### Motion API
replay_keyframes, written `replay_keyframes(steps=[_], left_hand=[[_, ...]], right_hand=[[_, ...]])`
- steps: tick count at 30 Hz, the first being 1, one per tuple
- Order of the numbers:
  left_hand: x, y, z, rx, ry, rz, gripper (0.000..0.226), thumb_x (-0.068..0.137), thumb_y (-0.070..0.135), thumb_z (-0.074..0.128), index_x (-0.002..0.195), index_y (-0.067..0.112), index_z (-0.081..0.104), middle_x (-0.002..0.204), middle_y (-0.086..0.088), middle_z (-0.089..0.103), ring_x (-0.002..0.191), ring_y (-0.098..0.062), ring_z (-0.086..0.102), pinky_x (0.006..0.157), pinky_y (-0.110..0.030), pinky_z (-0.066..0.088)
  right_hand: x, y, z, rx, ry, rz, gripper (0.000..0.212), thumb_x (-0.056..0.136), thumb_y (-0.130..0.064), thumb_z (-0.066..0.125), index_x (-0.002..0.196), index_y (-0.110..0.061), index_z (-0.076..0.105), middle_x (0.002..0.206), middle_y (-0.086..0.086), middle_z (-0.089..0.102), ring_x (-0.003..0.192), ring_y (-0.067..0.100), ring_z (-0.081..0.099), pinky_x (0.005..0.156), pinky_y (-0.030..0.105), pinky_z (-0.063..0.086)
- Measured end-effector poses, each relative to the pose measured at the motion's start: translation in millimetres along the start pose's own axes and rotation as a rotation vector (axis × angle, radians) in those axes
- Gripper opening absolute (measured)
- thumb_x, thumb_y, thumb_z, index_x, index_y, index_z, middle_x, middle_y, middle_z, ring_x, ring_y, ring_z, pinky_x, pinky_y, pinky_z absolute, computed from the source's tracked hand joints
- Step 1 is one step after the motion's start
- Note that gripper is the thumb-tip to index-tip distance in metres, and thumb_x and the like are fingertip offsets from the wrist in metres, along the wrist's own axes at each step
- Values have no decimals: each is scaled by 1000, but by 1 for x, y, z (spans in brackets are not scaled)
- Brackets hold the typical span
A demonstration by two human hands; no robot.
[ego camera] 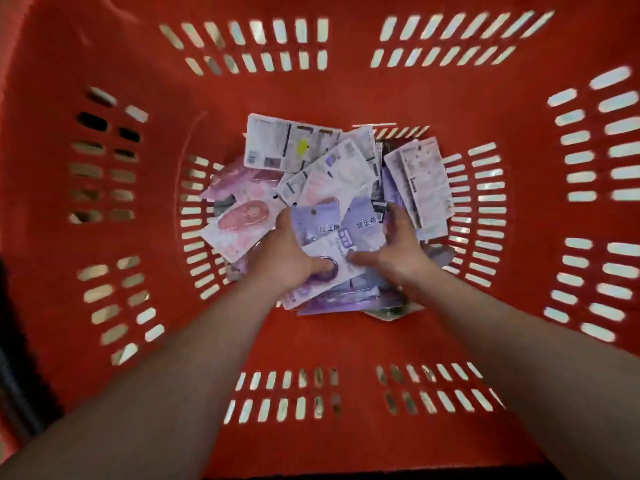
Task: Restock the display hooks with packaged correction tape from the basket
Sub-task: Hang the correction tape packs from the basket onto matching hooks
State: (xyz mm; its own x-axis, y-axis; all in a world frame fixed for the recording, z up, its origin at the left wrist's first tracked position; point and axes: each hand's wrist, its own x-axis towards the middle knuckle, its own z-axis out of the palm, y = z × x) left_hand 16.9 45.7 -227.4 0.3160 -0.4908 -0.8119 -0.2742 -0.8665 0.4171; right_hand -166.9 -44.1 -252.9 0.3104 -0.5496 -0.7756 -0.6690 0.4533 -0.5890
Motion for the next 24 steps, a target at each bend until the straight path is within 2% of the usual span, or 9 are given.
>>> replay_keyframes(steps=[3,5,7,11,14,16,19,21,24], left_hand=[[-6,-6,1,-162,-18,-53,73,35,44,93,95,34,53,109,6,69,103,-18,66,95,-43,52],[-8,-3,0,-187,-19,-27,59,47,32,98,85,35,54,101,11,70,96,-13,68,92,-40,55],[-5,2,1,-176,-15,10,48,55,33,96,83,37,58,95,13,71,88,-9,68,84,-34,57],[2,19,2,-257,-99,66,79,44,56,89,114,34,60,102,13,72,93,-6,69,81,-34,56],[5,27,-4,-251,-61,82,74,50,46,90,114,26,60,100,12,71,91,-9,69,73,-27,53],[3,25,-17,-293,26,64,74,50,43,91,114,24,60,101,9,72,91,-12,71,76,-33,59],[-8,16,-49,-456,222,-2,71,56,30,93,118,21,58,102,7,73,91,-14,71,76,-36,60],[-19,15,-65,-547,261,21,58,64,22,91,115,20,62,99,5,74,86,-14,72,72,-34,57],[-28,7,-67,-648,210,4,42,74,14,85,111,20,66,100,0,76,85,-18,73,68,-33,56]], right_hand=[[-8,-16,-8,-88,-97,-13,99,57,-23,93,142,-19,43,129,-3,64,116,11,62,104,35,48],[-9,-19,-16,-91,-174,28,64,72,-8,86,127,-23,55,114,-4,71,98,6,68,95,32,53],[-11,-23,-19,18,-187,99,40,84,-11,77,120,-23,62,113,0,73,96,12,71,94,36,55],[-10,-32,-19,232,-194,242,25,97,-30,62,119,-20,66,107,5,76,97,23,73,86,42,59],[-13,-39,-20,241,-100,269,21,100,-32,57,96,-14,68,80,5,73,61,15,71,48,23,52],[-15,-41,-18,203,2,261,23,101,-29,56,84,-17,65,71,3,67,48,10,62,39,15,42],[-12,-33,-13,-102,188,87,33,95,-41,59,69,-22,63,83,7,63,73,20,58,64,25,45],[-13,-38,-9,-347,310,-10,39,94,-44,57,61,-24,54,101,4,49,95,19,44,83,30,37],[-11,-48,5,-363,315,-127,34,99,-27,54,69,-11,55,96,13,58,85,25,53,74,33,41]])
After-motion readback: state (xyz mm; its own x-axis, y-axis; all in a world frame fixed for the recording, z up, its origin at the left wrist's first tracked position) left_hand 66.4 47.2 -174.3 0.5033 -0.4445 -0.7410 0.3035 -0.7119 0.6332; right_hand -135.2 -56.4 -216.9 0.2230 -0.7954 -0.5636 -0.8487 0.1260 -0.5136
